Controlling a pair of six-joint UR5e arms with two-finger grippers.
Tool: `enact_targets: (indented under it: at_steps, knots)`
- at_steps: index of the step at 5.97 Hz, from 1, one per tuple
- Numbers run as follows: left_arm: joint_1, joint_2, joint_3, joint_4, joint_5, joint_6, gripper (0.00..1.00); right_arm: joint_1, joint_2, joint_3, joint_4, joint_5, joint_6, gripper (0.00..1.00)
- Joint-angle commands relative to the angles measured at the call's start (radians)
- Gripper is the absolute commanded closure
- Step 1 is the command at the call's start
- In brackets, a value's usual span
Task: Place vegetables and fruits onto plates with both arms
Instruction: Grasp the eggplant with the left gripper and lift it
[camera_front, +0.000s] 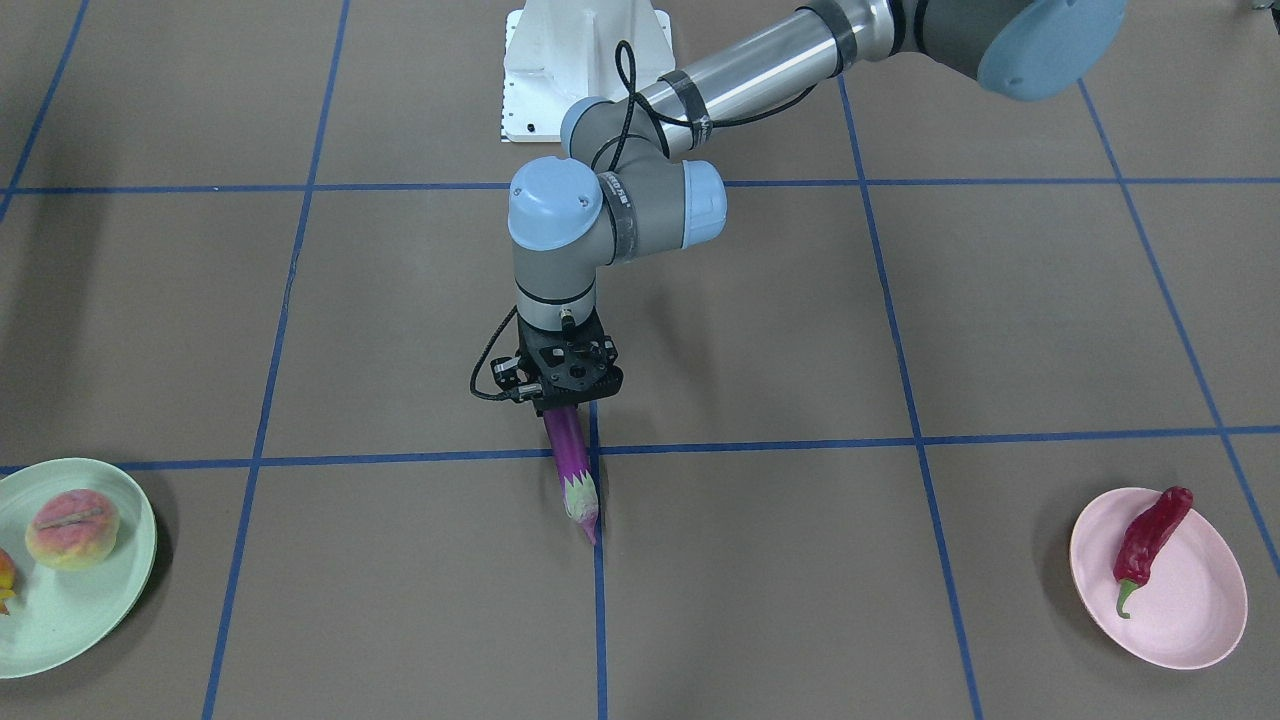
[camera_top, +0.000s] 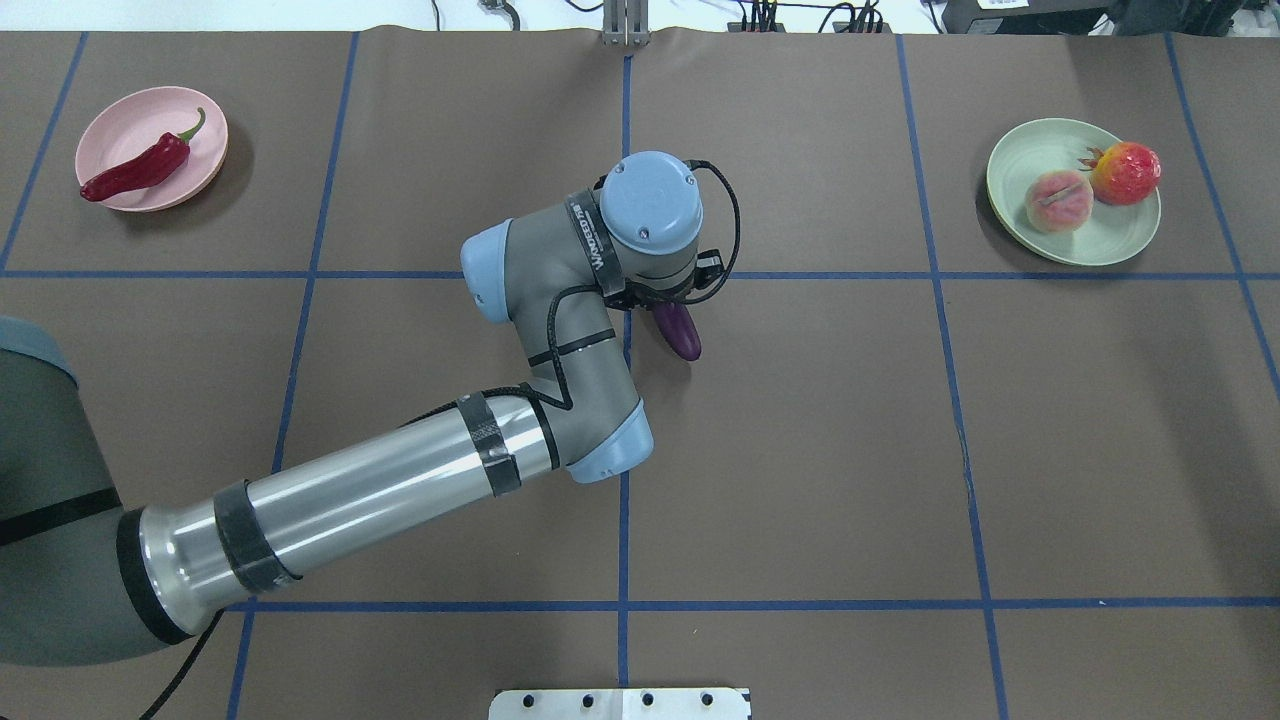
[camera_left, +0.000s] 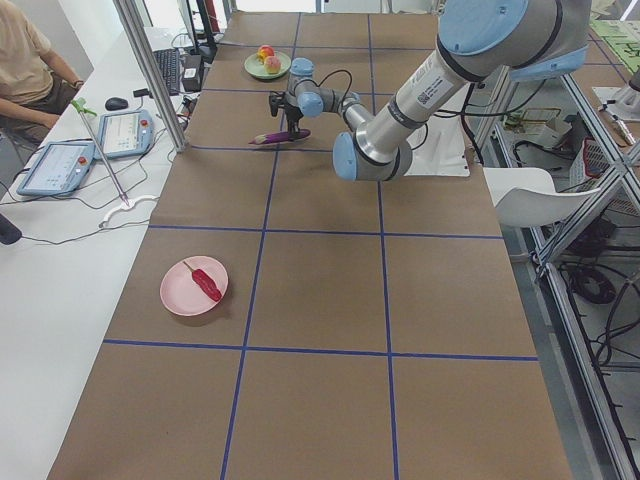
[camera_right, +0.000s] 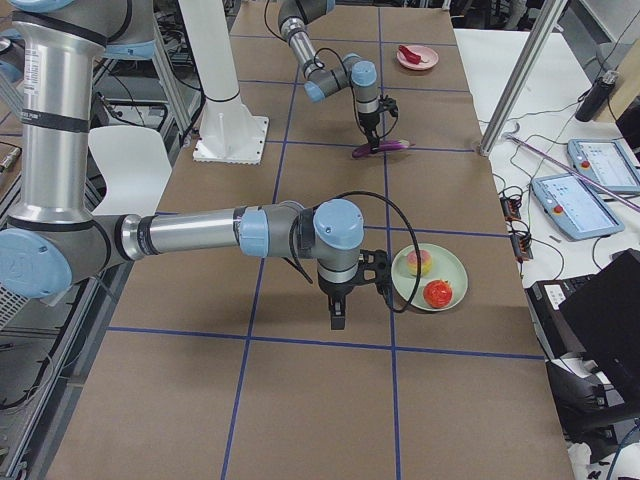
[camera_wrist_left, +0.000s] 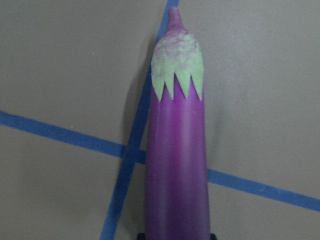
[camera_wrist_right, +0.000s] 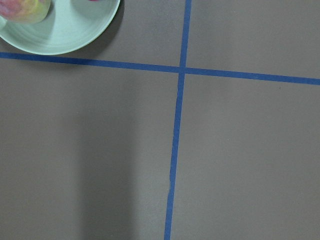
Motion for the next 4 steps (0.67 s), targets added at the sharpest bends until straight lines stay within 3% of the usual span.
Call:
enact_targets:
  at_steps: [1,2,4]
  knots:
    - [-0.144,0.062,-0.052,-0.001,-0.220,0.162,1.00,0.001,0.001,0.000,0.000,0.000,0.000,0.00]
    - [-0.203,0.152,-0.119,0.001,-0.231,0.320,1.00,-0.001,0.001,-0.002,0.000,0.000,-0.002,0.00]
    - [-0.359,0.318,-0.126,-0.005,-0.310,0.769,1.00,-0.002,0.003,-0.008,0.000,0.000,-0.003,0.00]
